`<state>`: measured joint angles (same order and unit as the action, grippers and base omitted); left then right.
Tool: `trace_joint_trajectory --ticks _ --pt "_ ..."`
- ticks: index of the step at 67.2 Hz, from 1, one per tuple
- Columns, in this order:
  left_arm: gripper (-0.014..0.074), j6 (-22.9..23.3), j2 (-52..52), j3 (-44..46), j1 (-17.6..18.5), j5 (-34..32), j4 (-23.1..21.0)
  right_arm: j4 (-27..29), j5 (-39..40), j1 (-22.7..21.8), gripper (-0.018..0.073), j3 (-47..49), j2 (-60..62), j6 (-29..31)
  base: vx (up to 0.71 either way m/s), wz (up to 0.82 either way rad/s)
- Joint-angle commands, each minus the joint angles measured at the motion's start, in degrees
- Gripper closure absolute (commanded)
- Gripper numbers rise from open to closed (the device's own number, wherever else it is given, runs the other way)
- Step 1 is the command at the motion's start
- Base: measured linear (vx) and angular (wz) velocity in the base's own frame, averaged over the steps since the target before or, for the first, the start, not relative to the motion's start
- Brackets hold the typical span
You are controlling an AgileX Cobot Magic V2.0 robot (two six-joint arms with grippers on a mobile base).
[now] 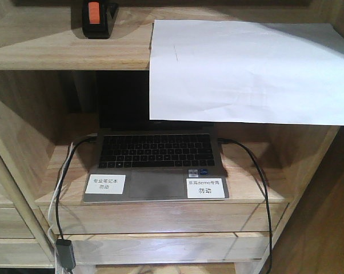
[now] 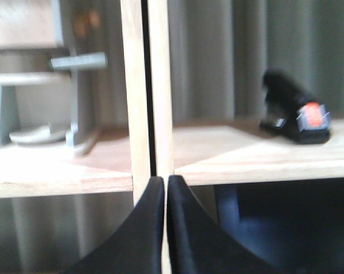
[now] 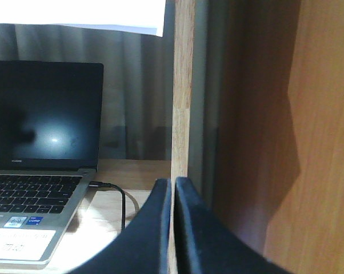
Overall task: Grab stapler and paper to desk for stapling
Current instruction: 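Move the left gripper toward the black stapler on the upper shelf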
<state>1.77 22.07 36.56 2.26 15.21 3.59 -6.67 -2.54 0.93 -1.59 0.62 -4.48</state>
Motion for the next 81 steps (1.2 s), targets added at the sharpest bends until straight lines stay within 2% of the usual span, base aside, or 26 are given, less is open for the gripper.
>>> trace_joint_trajectory --ticks 1,27,42,54,73,81 --pt "0.0603 0.1 3.1 4.7 0.1 -0.1 -0.4 -0.1 4.1 -0.2 0.0568 -0.2 0.9 0.0 0.00 0.00" --pt "0.0600 0.1 3.1 5.3 0.1 0.9 -0.4 -0.1 4.1 -0.2 0.0568 -0.2 0.9 0.0 0.00 0.00" --pt "0.0563 0.1 3.1 5.3 0.1 0.9 -0.4 -0.1 4.1 -0.2 0.0568 -0.2 0.9 0.0 0.00 0.00" --pt "0.0454 0.1 3.1 5.3 0.1 0.8 -0.4 -0.1 4.1 -0.2 0.0568 -0.2 0.9 0.0 0.00 0.00" --pt "0.0177 0.1 3.1 5.3 0.1 0.4 -0.4 -0.1 4.1 -0.2 0.0568 -0.2 0.9 0.0 0.00 0.00" --pt "0.0106 0.1 3.1 5.3 0.1 0.2 -0.4 -0.1 4.1 -0.2 0.0568 -0.2 0.9 0.0 0.00 0.00"
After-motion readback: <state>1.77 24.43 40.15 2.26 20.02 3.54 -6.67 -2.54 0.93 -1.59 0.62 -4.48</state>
